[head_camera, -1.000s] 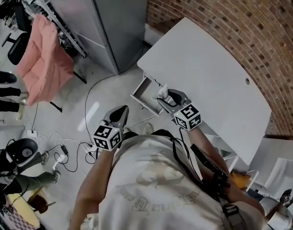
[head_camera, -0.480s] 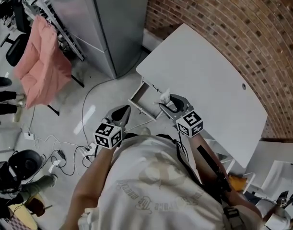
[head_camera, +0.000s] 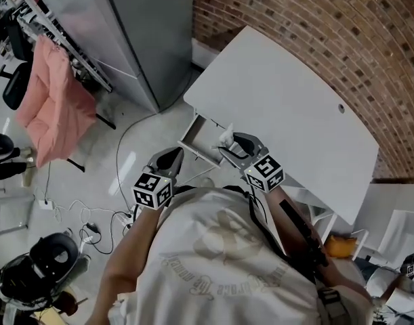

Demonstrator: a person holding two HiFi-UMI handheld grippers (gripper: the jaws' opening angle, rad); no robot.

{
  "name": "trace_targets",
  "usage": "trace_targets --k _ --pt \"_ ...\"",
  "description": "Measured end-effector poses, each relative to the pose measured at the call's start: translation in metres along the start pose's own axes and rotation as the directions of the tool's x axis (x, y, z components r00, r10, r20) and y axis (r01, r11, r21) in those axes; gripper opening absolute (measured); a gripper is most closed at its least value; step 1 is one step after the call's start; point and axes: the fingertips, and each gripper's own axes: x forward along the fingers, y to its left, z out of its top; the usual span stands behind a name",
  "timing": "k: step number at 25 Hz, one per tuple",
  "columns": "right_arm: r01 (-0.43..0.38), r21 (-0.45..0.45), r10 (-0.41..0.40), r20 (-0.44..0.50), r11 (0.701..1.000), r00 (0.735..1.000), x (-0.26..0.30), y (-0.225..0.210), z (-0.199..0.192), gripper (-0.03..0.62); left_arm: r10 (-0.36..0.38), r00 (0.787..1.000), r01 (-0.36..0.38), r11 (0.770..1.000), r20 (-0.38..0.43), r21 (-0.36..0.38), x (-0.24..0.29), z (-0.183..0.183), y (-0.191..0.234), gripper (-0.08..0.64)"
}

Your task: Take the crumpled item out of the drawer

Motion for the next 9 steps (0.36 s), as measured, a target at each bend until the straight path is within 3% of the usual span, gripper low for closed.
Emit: trace_targets --k 9 --pt "-0.002 0.009 0.002 0.017 1.0 1.0 0.0 -0.006 0.0 0.204 -0.012 1.0 0.012 1.0 -0.023 0.016 0.016 0.003 0.0 0.003"
